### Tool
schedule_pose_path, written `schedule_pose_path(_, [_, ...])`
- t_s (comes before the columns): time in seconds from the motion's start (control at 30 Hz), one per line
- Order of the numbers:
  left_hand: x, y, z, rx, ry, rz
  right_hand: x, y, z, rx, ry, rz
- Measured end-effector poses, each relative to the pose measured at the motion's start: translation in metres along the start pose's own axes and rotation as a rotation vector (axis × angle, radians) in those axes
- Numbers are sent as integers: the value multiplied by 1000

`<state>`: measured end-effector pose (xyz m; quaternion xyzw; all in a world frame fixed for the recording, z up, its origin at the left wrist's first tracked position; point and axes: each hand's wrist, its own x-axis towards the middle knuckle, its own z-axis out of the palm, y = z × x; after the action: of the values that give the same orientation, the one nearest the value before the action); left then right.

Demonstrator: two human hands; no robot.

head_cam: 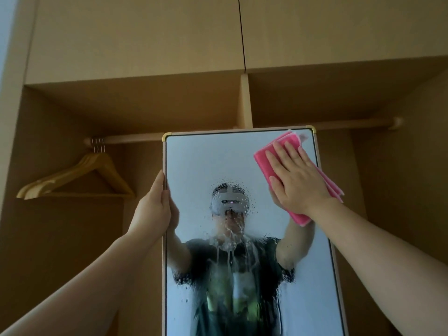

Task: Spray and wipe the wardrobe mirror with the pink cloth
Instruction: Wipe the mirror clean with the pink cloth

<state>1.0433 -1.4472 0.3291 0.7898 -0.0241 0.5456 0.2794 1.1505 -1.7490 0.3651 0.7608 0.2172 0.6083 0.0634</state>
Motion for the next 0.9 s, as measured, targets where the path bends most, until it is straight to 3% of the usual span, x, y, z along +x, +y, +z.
schedule_pose_path(0.47, [-19,-23,5,75,-28,58,25,22,0,33,32,129])
schedule_pose_path(0.9, [-45,-23,7,48,-25,12,-30,1,13,39,13,41])
